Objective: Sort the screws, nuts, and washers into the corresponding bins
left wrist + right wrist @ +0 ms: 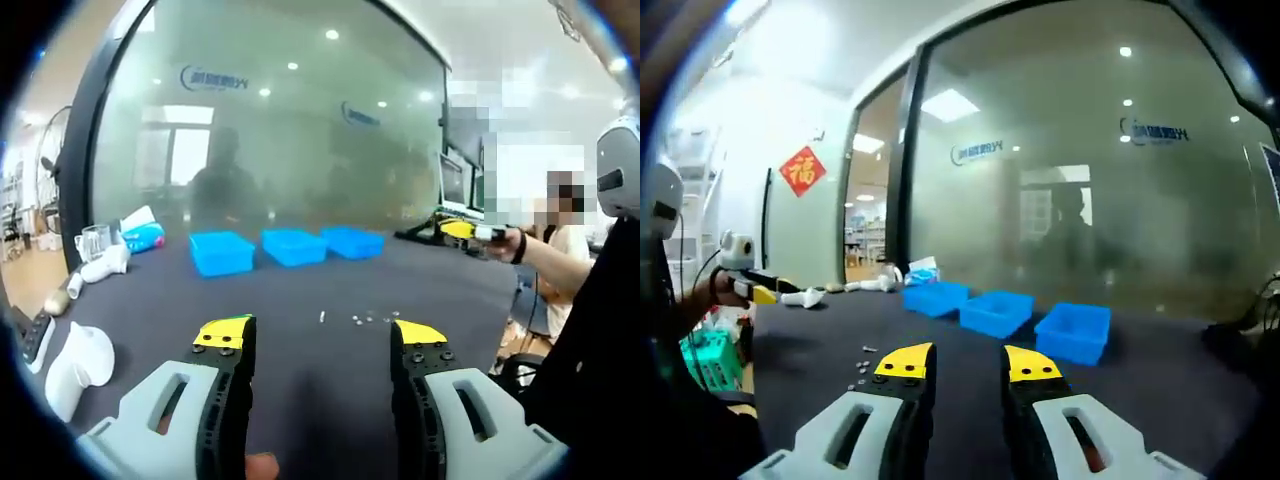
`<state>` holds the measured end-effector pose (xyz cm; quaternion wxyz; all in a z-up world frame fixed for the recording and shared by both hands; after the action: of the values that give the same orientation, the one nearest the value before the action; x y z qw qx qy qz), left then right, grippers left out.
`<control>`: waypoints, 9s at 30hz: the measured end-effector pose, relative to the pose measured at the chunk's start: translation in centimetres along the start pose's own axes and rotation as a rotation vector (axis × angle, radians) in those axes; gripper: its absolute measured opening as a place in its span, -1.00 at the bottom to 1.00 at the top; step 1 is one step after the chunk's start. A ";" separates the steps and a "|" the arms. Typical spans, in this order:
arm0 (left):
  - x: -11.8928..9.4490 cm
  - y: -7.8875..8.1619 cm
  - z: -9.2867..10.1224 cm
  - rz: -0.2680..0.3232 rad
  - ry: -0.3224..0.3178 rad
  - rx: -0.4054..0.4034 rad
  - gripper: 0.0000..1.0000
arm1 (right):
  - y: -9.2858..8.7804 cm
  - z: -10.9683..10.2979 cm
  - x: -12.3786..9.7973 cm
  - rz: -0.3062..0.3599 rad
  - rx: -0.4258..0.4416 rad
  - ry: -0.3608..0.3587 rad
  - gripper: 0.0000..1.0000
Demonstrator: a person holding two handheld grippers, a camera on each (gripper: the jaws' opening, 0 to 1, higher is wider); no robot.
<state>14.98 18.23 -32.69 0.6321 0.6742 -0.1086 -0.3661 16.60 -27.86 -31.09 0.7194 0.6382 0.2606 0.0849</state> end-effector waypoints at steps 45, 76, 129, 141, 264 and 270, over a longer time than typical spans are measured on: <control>-0.3 -0.8 -1.0 -0.014 0.009 -0.006 0.06 | 5.7 -7.0 13.3 -0.366 -0.536 0.507 -0.54; -0.2 -1.5 -1.4 -0.023 0.003 -0.012 0.06 | 4.1 -15.4 24.4 -0.754 -1.100 0.794 -0.63; 0.3 -0.5 0.0 -0.015 -0.017 0.005 0.06 | 3.9 -8.8 12.3 -0.396 -0.526 0.576 -0.98; 0.5 0.2 1.3 -0.008 -0.037 0.030 0.06 | 1.6 -4.0 3.7 -0.126 -0.263 0.153 -0.98; -0.1 0.3 0.3 0.023 0.038 -0.025 0.06 | -1.0 0.2 -0.1 -0.002 0.022 -0.137 -0.28; -0.3 0.5 0.3 0.031 0.044 -0.020 0.06 | -2.5 -0.9 -2.0 -0.008 -0.008 -0.161 -0.27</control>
<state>14.77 18.12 -32.16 0.6468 0.6739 -0.1012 -0.3424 13.90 -28.42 -33.02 0.7410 0.6390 0.2040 0.0317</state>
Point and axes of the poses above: the point that each gripper's makers call its tool centre point, and the gripper's own axes: x roughly forward along the fingers, z roughly to its right, y roughly out of its top, the point moved 10 cm from there along -x, roughly backward along the fingers, and after that the axes turned 13 degrees about -z, right-handed, at the moved point
